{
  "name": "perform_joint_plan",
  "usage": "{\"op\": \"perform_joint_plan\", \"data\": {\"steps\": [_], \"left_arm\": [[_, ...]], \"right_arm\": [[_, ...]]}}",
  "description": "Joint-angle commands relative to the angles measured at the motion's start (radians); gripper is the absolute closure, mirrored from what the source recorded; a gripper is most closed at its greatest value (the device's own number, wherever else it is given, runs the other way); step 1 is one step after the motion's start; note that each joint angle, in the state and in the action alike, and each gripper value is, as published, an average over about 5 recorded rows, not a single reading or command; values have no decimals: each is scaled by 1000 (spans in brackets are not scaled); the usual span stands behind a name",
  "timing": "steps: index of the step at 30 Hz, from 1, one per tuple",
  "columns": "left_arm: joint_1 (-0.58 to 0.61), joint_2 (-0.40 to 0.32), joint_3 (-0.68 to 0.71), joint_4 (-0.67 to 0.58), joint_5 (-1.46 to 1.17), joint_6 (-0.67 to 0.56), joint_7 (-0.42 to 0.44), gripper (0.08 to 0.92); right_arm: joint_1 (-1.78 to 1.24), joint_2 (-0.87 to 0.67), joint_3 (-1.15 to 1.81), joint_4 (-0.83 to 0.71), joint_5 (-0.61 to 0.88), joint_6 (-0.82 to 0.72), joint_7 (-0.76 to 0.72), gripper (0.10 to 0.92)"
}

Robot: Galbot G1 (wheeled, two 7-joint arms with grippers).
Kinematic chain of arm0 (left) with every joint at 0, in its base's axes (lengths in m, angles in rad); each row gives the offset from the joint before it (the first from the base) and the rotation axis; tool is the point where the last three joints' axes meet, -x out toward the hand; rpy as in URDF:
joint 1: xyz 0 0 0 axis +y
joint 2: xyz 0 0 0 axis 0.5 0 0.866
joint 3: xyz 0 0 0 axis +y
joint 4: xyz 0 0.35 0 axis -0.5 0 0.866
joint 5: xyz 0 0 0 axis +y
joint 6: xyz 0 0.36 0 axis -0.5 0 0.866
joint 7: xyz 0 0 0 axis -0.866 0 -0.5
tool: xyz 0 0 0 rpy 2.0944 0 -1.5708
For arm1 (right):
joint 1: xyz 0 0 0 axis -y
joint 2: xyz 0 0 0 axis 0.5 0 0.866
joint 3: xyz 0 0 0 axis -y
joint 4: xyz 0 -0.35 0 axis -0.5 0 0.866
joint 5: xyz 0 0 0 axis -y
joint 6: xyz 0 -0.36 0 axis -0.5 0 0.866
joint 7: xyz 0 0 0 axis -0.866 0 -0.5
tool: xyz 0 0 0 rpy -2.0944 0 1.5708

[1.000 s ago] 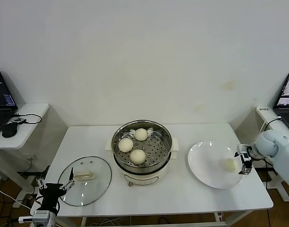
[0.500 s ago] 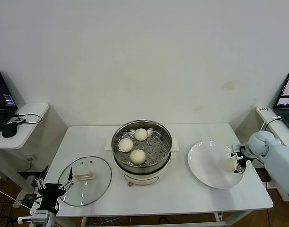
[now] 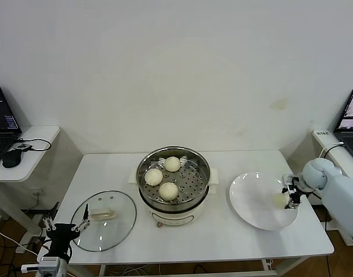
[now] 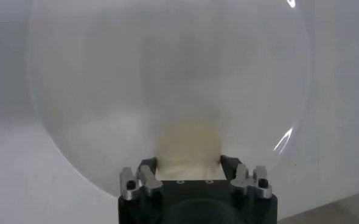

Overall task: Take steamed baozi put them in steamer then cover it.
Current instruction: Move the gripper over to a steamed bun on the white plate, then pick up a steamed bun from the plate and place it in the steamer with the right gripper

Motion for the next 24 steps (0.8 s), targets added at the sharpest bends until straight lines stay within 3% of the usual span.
{"op": "perform_joint_plan", "data": {"steps": [1,12,18,24], "left_arm": [[0,0,0,-6,-2,0,-1,177],[-11,5,12,-13,-2,1,-2,177],[-20,1,29,-16,3,7,-5,177],[-28,-6,33,-20,3,14,-7,177]], "right_arm": [[103,-71,-81,109,106,-31,-34,395],[585,-156,-445,356,414,-156,-38,415],[865,-50,-676,444,600,-261,24,409],[912,120,-749,457,822,-386,134,398]]}}
